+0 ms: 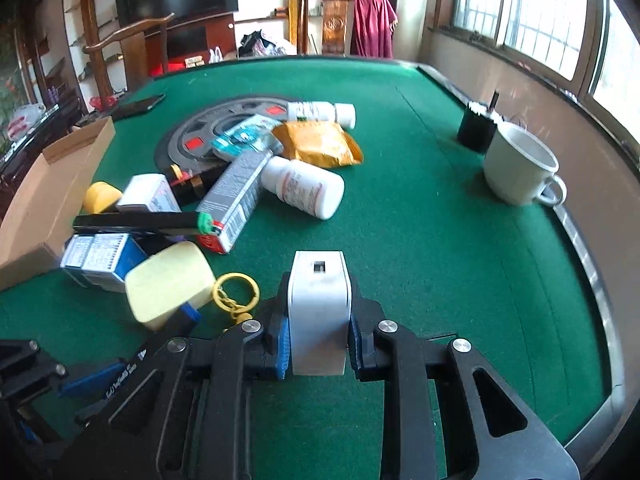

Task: Organize objects
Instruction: 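Carry the white block and black marker over the cardboard tray with both tools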

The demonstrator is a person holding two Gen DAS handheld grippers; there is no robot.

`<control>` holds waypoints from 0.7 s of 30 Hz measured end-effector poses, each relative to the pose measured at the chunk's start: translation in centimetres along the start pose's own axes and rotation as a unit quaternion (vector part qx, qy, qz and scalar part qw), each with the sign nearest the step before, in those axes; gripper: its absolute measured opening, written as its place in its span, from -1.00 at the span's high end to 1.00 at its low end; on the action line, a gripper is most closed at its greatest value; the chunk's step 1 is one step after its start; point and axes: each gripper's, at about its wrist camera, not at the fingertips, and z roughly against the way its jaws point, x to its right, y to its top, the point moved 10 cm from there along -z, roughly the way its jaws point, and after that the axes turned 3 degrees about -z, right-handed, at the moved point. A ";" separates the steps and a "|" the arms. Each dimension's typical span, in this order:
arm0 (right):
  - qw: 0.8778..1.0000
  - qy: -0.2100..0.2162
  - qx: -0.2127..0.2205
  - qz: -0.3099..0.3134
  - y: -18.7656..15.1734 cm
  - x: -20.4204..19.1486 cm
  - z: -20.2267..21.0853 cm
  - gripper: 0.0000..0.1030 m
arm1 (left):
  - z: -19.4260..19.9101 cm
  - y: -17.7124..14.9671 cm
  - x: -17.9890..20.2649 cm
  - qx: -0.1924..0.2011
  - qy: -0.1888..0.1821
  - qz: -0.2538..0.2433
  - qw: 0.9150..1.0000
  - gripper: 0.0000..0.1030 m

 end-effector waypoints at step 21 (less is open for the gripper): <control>0.993 0.106 0.037 0.025 2.2 -6.5 5.1 0.58 | 3.8 1.1 -11.2 0.079 0.032 0.129 0.988 0.74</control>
